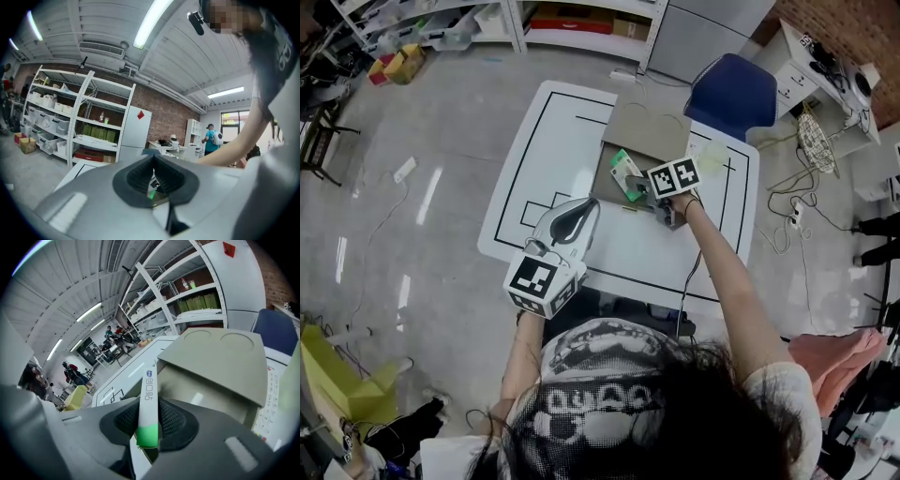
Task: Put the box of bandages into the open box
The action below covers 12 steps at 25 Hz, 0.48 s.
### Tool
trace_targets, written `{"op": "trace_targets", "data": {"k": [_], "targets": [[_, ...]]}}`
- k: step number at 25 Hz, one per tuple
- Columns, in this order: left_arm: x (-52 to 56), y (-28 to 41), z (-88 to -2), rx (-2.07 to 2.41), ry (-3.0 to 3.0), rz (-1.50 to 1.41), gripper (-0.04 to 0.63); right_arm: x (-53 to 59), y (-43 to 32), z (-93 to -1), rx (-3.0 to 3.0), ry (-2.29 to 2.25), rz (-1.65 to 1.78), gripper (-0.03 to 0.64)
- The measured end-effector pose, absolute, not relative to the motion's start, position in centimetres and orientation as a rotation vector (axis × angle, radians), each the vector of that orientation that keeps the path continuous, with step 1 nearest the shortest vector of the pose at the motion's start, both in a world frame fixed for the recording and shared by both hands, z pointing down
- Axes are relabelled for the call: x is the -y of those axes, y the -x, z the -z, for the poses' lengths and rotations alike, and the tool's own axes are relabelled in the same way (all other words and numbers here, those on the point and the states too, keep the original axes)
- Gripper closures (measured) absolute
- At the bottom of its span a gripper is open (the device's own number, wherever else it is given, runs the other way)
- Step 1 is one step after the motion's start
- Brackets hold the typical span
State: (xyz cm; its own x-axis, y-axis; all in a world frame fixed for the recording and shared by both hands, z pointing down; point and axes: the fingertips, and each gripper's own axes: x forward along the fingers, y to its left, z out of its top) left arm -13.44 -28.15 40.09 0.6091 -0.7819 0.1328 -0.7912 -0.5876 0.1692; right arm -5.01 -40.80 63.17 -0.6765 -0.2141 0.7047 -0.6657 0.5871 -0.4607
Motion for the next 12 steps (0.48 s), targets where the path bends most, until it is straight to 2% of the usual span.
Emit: {"op": "trace_targets", "data": {"k": [12], "targets": [[29.3,15.3,-41.1,1.326,-2.587,-0.096,0.595,42.0,5.5,-65.9,2.117,-0.646,-1.051,0.505]]}}
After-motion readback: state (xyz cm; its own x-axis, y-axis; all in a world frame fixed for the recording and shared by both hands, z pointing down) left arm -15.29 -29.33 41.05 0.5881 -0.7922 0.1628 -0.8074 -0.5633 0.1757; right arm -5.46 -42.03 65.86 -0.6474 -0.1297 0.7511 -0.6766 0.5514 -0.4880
